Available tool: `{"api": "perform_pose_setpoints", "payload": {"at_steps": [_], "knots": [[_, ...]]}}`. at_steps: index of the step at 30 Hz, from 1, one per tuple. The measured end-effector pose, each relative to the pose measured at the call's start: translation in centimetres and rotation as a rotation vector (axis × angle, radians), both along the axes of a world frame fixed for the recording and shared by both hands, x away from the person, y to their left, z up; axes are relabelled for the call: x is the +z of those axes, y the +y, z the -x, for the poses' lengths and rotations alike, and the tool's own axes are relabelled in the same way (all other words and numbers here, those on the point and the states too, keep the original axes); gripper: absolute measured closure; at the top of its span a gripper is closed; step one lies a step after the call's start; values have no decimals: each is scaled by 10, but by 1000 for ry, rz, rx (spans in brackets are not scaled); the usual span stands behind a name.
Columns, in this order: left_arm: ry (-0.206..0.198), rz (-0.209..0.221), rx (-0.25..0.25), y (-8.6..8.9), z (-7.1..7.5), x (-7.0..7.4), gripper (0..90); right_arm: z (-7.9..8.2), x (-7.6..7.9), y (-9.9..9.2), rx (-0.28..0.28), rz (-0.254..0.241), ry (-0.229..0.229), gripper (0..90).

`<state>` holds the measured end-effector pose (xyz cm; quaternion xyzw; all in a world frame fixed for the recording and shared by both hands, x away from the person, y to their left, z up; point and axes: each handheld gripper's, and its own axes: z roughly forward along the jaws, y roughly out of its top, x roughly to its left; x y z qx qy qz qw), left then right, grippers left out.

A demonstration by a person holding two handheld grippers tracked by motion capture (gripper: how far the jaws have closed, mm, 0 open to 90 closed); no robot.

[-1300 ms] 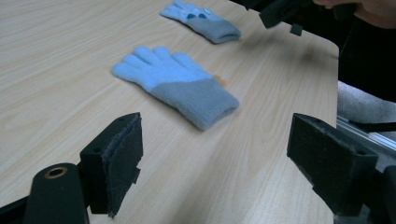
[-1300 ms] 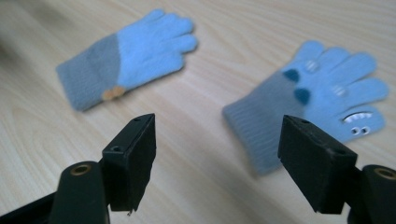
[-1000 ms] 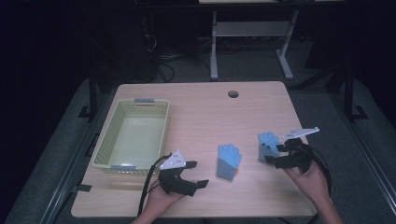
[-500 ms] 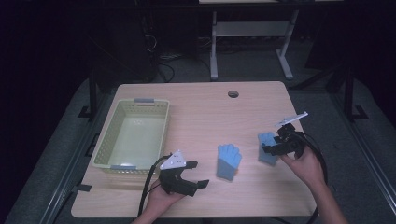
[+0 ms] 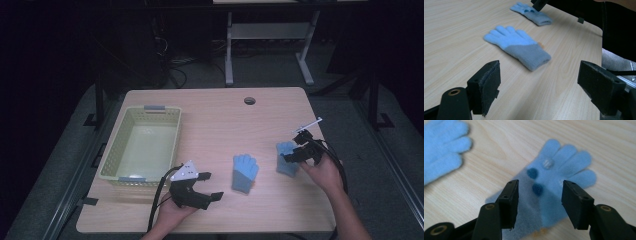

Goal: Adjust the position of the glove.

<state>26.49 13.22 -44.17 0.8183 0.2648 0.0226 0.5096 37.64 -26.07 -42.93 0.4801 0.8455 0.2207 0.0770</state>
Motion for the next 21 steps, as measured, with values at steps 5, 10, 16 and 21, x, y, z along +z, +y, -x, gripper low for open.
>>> {"api": "perform_pose_setpoints", "payload": {"at_steps": [5,10,16,21], "knots": [[-5,3,6,0,1,0,183,-3,-10,9,19,75,42,535],[-3,3,6,1,0,0,184,-4,-13,11,16,101,51,608],[-5,3,8,0,1,0,184,-5,-14,13,13,110,44,676],[-12,15,19,2,1,1,187,-4,-13,12,7,100,48,776]]}}
